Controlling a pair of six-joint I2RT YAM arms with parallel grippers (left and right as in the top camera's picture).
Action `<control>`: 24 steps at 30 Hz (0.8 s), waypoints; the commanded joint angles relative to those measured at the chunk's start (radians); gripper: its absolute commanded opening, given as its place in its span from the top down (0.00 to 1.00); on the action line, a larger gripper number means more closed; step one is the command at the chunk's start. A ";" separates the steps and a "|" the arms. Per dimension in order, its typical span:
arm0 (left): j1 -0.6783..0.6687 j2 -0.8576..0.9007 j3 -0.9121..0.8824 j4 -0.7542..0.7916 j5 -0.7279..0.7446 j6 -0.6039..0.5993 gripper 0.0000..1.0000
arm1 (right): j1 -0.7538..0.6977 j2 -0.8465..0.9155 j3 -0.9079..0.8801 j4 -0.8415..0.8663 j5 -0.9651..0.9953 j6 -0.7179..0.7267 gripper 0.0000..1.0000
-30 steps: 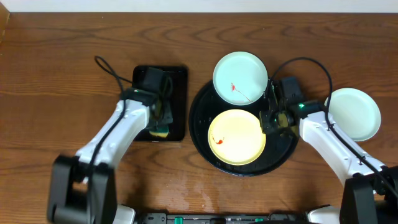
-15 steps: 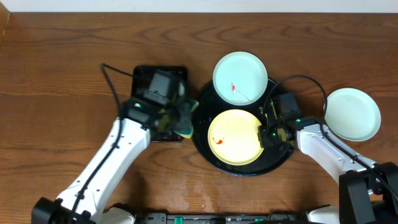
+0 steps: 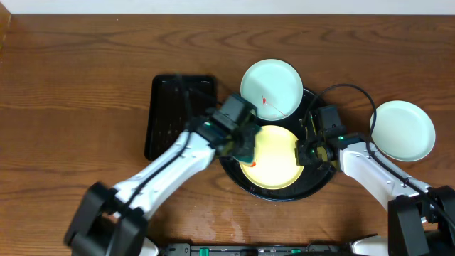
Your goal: Clean dirty plates on tray and stack at the side
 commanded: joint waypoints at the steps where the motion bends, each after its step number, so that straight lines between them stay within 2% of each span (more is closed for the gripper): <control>1: -0.058 0.078 0.014 0.059 0.006 -0.129 0.93 | 0.002 -0.007 -0.004 -0.011 0.045 0.010 0.99; 6: -0.130 0.197 0.014 0.151 0.006 -0.226 0.93 | 0.002 -0.007 -0.004 -0.017 0.045 0.017 0.99; 11: -0.138 0.282 0.014 0.153 -0.024 -0.226 0.93 | 0.002 -0.007 -0.004 -0.022 0.045 0.022 0.99; 19: -0.102 0.282 0.019 -0.050 -0.498 -0.225 0.93 | 0.002 -0.007 -0.004 -0.027 0.057 0.024 0.99; 24: -0.098 0.282 0.051 -0.125 -0.621 -0.204 0.92 | 0.002 -0.007 -0.004 -0.043 0.075 0.024 0.99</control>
